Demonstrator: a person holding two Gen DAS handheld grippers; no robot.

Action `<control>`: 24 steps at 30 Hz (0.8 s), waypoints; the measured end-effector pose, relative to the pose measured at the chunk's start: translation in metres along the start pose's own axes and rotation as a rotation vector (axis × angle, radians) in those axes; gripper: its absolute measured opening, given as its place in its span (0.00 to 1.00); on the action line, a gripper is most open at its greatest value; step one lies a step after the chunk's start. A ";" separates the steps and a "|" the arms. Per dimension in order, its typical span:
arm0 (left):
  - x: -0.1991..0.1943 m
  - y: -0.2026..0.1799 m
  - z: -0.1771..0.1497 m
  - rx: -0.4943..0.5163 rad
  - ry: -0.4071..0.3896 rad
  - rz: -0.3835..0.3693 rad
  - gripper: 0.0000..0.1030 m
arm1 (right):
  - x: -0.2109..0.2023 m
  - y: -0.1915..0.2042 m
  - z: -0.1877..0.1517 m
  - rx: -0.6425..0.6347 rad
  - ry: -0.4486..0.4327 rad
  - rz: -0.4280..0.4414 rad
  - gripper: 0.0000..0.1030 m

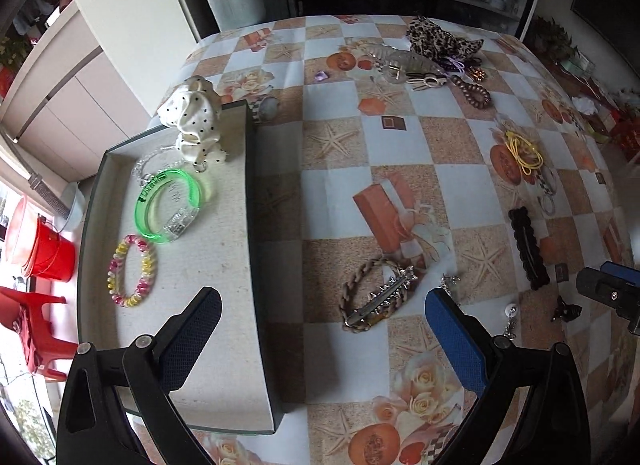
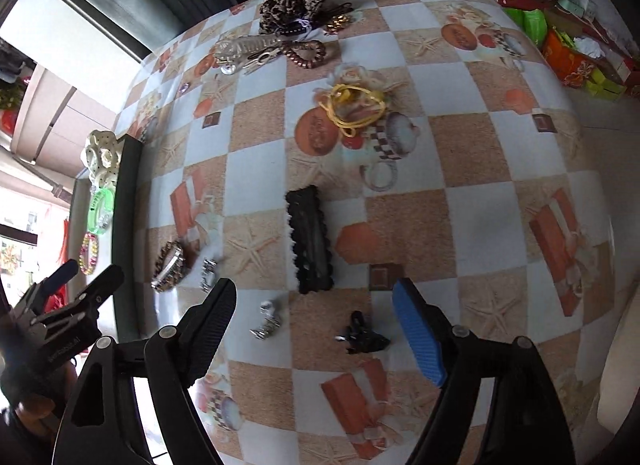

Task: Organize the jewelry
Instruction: 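Move both open tools back over the remaining jewelry on the table, then grasp the small silver chain charm with the left tool while the right tool grasps the black claw clip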

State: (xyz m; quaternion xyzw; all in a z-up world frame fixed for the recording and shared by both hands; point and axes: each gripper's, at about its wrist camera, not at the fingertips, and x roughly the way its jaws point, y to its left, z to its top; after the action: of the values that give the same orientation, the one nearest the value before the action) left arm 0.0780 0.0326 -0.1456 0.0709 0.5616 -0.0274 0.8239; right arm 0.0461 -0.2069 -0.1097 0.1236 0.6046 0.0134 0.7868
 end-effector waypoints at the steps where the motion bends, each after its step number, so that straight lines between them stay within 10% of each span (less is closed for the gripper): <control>1: 0.001 -0.004 -0.001 0.011 0.005 -0.009 1.00 | 0.000 -0.003 -0.002 -0.004 0.001 -0.008 0.80; 24: 0.034 -0.050 0.012 0.051 0.084 -0.122 0.89 | 0.026 -0.018 -0.031 -0.118 0.085 -0.052 0.80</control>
State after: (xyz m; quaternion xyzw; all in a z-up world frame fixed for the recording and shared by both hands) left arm 0.0951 -0.0173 -0.1778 0.0583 0.5982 -0.0888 0.7943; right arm 0.0217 -0.2139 -0.1458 0.0608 0.6386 0.0338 0.7664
